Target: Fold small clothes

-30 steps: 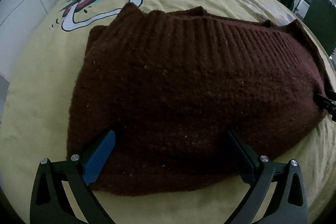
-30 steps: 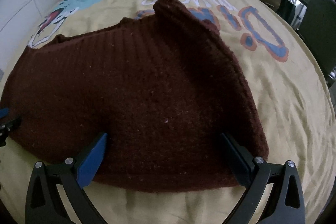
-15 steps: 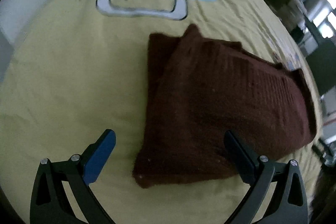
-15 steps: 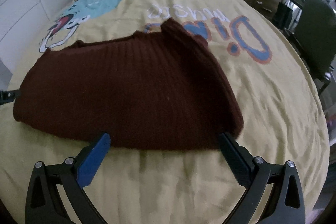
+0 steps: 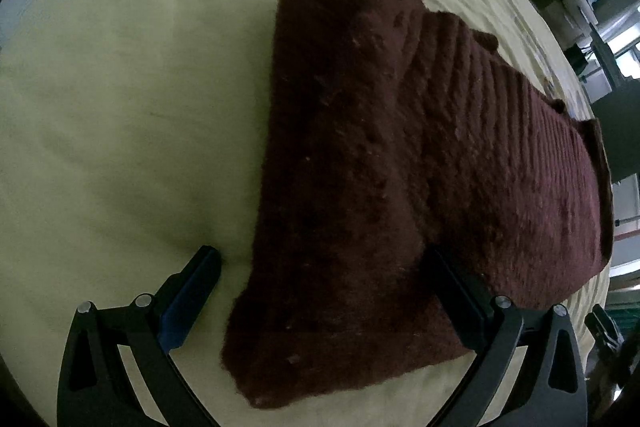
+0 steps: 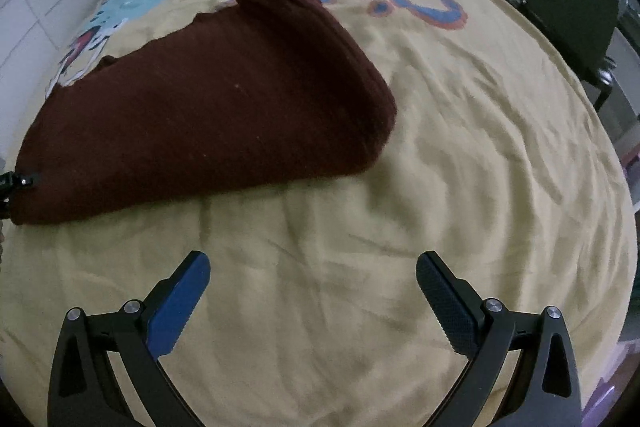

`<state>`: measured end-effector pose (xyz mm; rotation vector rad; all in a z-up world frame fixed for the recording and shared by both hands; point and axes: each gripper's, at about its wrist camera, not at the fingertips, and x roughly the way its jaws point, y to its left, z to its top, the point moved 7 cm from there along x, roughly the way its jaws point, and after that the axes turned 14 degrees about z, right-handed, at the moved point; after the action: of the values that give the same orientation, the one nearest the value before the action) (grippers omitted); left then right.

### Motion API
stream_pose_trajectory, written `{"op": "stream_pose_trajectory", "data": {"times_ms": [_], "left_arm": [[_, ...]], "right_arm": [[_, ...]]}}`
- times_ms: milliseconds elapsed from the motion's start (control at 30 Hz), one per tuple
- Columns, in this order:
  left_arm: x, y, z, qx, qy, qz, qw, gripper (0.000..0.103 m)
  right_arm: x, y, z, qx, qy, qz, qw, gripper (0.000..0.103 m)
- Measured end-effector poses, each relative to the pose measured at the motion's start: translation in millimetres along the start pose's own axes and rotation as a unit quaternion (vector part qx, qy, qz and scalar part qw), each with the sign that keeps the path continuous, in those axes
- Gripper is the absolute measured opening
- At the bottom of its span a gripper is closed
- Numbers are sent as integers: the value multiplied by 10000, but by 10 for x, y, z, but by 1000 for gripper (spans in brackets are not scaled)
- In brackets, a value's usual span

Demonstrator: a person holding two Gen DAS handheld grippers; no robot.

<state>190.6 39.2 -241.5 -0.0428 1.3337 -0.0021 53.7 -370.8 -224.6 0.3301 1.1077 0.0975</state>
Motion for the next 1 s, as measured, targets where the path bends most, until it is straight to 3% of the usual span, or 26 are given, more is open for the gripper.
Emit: {"op": "stream_pose_trajectory", "data": {"times_ms": [33,67,167,400,567,767,1000], "left_arm": [[1,-30,22,33,-1,-19,10000,89],[-27,-62,29,74,-24,-89,9999,69],[-133,-157,-7,135,64,-403,9991,35],[-531,-361,116,242,-44,-391,9989,31],[-1013,-823,269,487,-323,-529,9969,30],[-1366,-1755,415,1056,-526,-604,9912,28],[-1209,-2956,384,1689,-419,-740,9820,27]], "right_arm": [[1,-20,-10,22,-2,17,10000,103],[-2,-29,-21,39,-11,32,10000,103],[-28,-44,-27,89,-56,74,9999,103],[-163,-94,51,117,-202,167,9996,103],[-302,-181,163,163,-377,226,9989,103],[-508,-349,378,175,-584,217,9979,103],[-695,-537,469,225,-685,111,9973,103]]}}
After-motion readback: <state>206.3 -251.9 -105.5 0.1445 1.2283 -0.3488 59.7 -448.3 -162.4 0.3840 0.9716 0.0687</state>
